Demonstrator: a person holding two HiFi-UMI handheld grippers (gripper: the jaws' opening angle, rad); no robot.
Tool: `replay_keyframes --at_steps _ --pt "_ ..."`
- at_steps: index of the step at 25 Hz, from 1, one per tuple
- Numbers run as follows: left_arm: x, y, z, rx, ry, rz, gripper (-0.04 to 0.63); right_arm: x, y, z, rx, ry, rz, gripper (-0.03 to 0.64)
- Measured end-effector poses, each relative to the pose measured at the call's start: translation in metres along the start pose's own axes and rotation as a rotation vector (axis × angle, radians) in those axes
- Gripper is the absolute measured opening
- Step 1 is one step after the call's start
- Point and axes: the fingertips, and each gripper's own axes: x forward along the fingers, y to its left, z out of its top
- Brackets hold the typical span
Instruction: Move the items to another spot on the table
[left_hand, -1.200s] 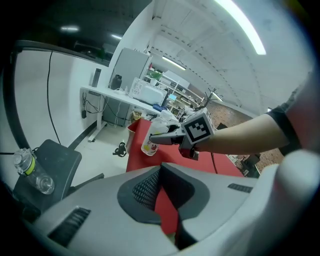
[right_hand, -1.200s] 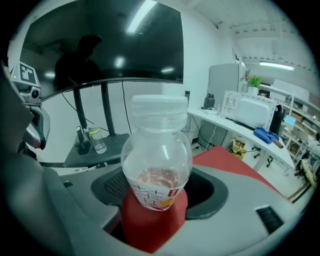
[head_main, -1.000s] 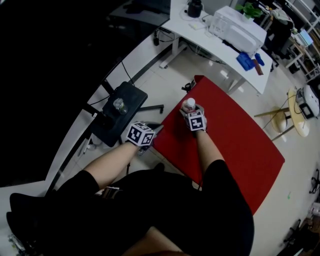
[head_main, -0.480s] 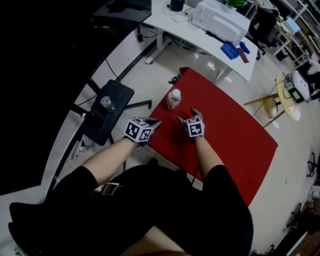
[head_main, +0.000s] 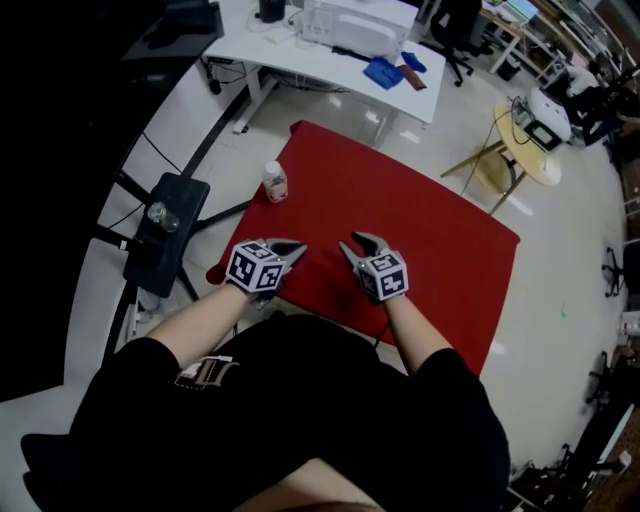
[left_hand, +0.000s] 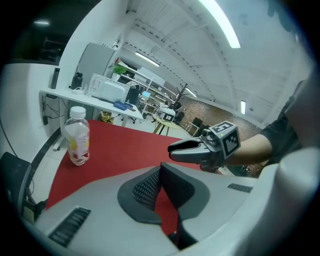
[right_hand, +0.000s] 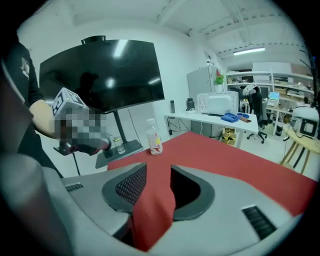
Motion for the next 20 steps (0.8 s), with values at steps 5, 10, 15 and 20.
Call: replay_keyframes --at_steps 5,10,15,20 --pt "0.01 -0.099 0.012 -0.018 -0.079 -0.067 -0.009 -0.136 0.026 -0.013 0.074 -0.117 0.083 0.001" --pt "0.01 -0.165 0.03 0.019 -0.138 -0.071 -0.009 -0.233 0.032 -0.007 0.139 -0.284 0.108 -0.017" --pt "0.014 -0.181 0.03 0.021 -0.144 -0.07 -0.009 -0.251 0.021 -0.013 0.148 -0.314 0.093 -0.017" --pt "0.018 -0.194 0.035 0.061 -0.136 -0.104 -0.009 -0.255 0.021 0.0 0.14 -0.348 0.105 -0.017"
